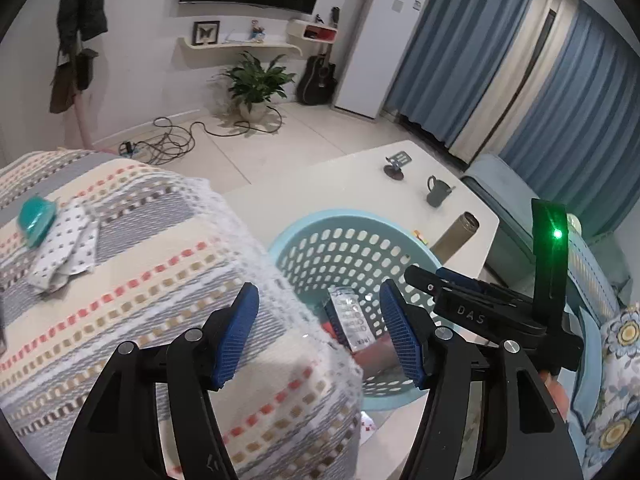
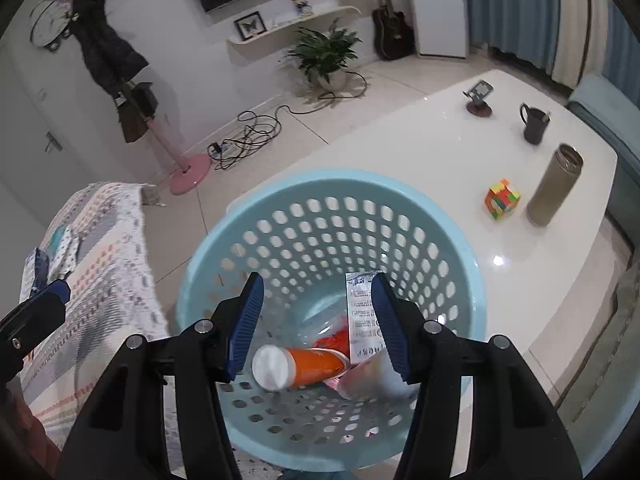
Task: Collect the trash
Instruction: 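Grasp the second white box with the left tool while the right tool grasps the polka-dot bag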
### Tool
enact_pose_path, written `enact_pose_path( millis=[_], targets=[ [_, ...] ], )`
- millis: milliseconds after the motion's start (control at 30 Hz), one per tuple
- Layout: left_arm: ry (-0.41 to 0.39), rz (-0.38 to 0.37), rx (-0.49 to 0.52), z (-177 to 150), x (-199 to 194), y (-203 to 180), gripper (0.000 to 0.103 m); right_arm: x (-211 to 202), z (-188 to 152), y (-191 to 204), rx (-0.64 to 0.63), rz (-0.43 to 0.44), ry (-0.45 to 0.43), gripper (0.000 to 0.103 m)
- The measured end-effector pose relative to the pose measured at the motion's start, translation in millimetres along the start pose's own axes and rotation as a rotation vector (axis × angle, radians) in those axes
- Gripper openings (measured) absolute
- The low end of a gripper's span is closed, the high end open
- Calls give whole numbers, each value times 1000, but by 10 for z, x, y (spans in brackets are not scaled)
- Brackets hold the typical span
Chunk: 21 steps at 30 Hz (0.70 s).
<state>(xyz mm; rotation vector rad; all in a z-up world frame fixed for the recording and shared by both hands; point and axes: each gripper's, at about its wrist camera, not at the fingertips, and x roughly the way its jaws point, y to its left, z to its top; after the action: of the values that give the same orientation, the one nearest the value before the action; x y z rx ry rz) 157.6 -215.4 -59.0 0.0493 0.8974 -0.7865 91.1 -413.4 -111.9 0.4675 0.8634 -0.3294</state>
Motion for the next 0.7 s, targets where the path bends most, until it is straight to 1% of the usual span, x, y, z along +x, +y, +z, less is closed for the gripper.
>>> enact_pose_path(
  millis=[167,267,333,400,500,533,567,667,700],
  targets=[
    [-54,39,-33,-41,-312,213,61,-137,34,376,-71,40,-32,52],
    [-108,64,-85,-76,-567,400,72,-199,63,648,-116,75,-45,52],
    [-142,98,-118,-99,-728,537,73,-226,78,860,-153,100,-52,52],
    [-165,139,-154,-108,-878,698,73,-247,89,1121,-203,129,-57,52],
    [-208,249,-232,-142,-1140,1031,73,-255,92,1457,-263,174,-55,52],
    [-212,271,-246,-136,-1196,1103,74,-252,95,1550,-282,186,-53,52],
    [-215,320,-272,-150,-1279,1248,76,-251,98,1675,-306,199,-54,53],
    [-202,391,-332,-170,-1409,1583,82,-232,101,2003,-371,234,-56,53],
    [-178,404,-353,-166,-1416,1716,82,-215,105,2090,-386,245,-56,58]
  ],
)
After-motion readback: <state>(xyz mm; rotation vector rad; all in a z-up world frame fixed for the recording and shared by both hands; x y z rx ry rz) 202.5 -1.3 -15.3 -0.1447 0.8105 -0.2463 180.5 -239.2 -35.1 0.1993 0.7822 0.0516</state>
